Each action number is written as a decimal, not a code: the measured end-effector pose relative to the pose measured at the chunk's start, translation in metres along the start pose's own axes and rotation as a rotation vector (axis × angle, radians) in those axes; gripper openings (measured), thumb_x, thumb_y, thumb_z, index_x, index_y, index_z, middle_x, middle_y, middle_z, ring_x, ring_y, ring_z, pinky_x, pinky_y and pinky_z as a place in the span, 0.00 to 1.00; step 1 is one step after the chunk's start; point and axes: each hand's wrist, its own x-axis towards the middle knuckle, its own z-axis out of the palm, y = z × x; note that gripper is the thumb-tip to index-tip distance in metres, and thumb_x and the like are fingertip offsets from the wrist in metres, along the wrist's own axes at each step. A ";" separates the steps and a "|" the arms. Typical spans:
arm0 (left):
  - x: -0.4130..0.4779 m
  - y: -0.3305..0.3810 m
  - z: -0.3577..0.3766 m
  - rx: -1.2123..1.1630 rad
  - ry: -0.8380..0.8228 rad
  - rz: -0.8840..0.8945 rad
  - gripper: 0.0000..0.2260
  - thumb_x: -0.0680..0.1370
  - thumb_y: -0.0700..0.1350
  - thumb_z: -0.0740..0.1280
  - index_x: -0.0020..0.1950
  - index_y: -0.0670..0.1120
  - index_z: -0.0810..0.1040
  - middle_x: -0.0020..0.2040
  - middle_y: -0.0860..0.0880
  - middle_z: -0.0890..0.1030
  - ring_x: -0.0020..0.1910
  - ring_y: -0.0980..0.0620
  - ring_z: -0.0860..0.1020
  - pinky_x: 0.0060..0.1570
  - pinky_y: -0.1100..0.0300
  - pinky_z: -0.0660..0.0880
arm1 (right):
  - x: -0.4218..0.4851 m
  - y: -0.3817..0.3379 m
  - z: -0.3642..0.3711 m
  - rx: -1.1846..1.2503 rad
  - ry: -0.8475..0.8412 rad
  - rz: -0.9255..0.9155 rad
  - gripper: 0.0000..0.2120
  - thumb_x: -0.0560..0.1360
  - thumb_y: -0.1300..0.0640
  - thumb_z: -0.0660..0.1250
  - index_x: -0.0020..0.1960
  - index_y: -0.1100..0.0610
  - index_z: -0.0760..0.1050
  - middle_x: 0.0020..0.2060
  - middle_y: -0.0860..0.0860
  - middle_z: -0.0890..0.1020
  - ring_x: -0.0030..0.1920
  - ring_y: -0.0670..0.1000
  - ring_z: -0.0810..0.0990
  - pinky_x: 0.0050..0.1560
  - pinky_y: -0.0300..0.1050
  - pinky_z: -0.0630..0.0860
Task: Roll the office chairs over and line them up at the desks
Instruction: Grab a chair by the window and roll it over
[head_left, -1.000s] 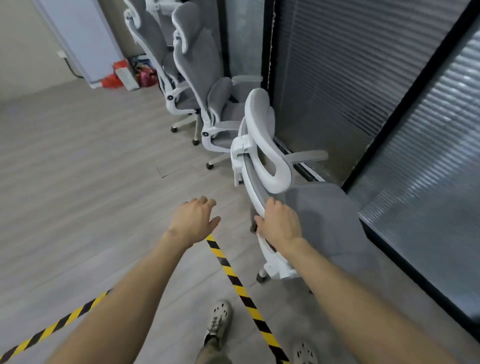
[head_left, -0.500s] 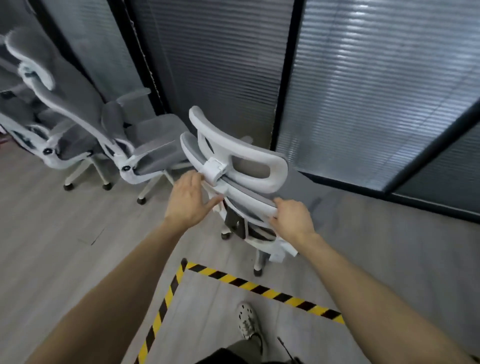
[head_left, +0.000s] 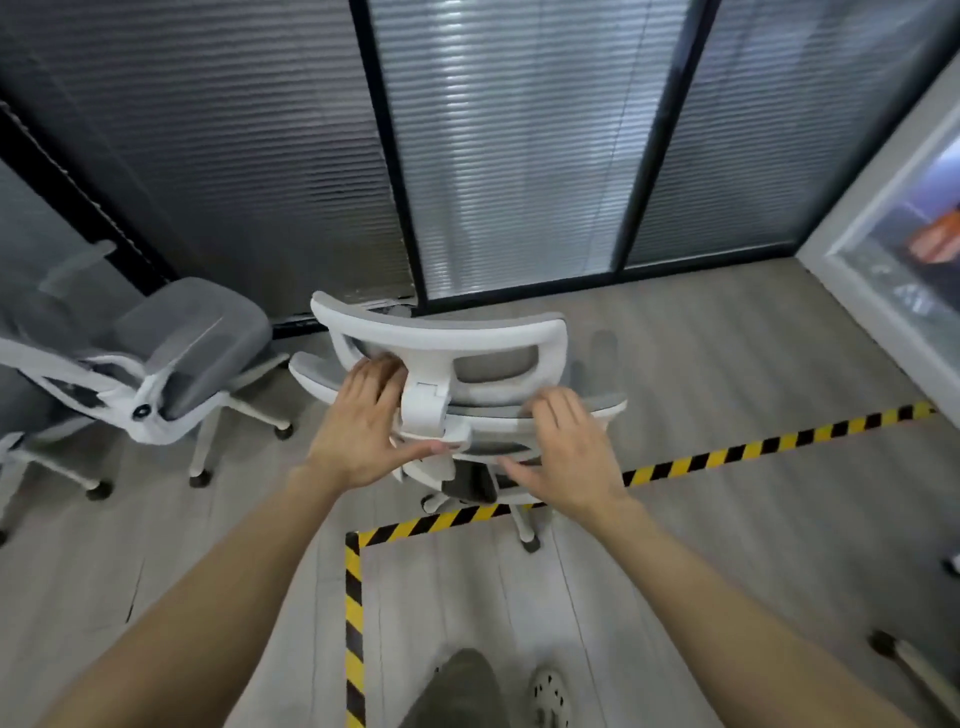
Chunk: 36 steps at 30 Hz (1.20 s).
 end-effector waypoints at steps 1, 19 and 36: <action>-0.008 0.000 0.000 -0.003 0.012 0.044 0.52 0.75 0.82 0.63 0.86 0.45 0.64 0.82 0.43 0.66 0.84 0.40 0.62 0.87 0.40 0.53 | -0.009 -0.015 0.000 -0.008 -0.006 -0.011 0.37 0.74 0.32 0.75 0.70 0.59 0.75 0.66 0.54 0.77 0.71 0.58 0.74 0.78 0.54 0.73; -0.142 0.034 0.013 -0.067 0.143 0.486 0.47 0.76 0.80 0.64 0.76 0.42 0.77 0.74 0.41 0.76 0.77 0.37 0.72 0.84 0.34 0.57 | -0.179 -0.151 -0.003 -0.159 -0.070 0.516 0.64 0.65 0.10 0.59 0.80 0.62 0.68 0.77 0.58 0.72 0.81 0.61 0.65 0.88 0.58 0.54; -0.341 0.161 -0.011 -0.073 0.015 0.954 0.47 0.76 0.80 0.63 0.83 0.48 0.70 0.78 0.42 0.71 0.82 0.37 0.67 0.87 0.34 0.50 | -0.500 -0.297 -0.031 -0.229 0.054 0.857 0.55 0.74 0.19 0.64 0.84 0.61 0.65 0.80 0.59 0.70 0.83 0.61 0.64 0.89 0.54 0.47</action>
